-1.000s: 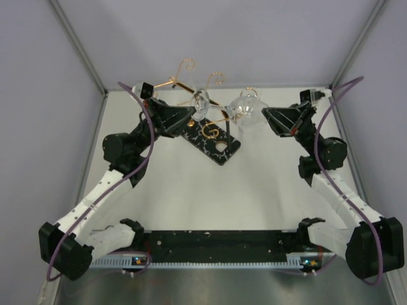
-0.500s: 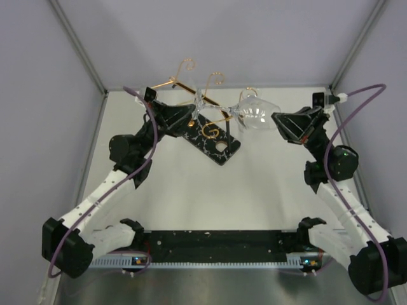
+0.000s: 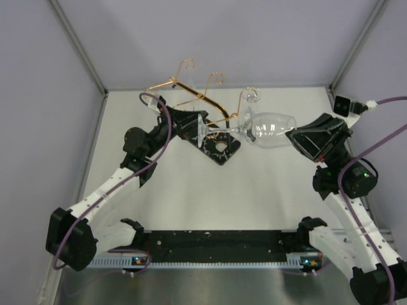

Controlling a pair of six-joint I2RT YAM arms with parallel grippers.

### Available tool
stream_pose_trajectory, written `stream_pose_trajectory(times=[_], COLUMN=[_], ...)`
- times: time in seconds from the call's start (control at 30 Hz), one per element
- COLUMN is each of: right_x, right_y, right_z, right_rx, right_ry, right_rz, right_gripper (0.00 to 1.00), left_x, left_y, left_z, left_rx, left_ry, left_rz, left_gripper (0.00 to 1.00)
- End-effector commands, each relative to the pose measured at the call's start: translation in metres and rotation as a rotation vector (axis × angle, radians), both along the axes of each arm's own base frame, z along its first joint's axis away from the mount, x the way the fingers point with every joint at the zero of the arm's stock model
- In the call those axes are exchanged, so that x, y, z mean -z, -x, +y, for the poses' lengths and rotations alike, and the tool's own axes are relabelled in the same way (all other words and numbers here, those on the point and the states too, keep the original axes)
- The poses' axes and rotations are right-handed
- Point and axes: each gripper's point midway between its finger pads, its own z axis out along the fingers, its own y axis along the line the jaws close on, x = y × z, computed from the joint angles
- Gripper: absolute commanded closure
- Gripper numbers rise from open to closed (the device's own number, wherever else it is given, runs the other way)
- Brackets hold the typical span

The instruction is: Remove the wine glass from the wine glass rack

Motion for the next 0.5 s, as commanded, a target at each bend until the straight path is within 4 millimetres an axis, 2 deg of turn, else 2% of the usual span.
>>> stream_pose_trajectory(times=[0.0, 0.2, 0.47], right_x=[-0.031, -0.033, -0.026], right_y=[0.039, 0.038, 0.023], right_z=[-0.013, -0.012, -0.006], right_rx=[0.042, 0.097, 0.214], right_ry=[-0.065, -0.046, 0.036], right_rz=[-0.18, -0.182, -0.14], right_gripper=[1.0, 1.0, 1.0], left_x=[-0.011, -0.011, -0.002], left_y=[0.01, 0.012, 0.013], left_z=[0.002, 0.003, 0.002], left_rx=[0.005, 0.002, -0.005], left_ry=[-0.002, -0.017, -0.125], left_rz=[-0.076, -0.086, -0.096], left_gripper=[0.88, 0.86, 0.86])
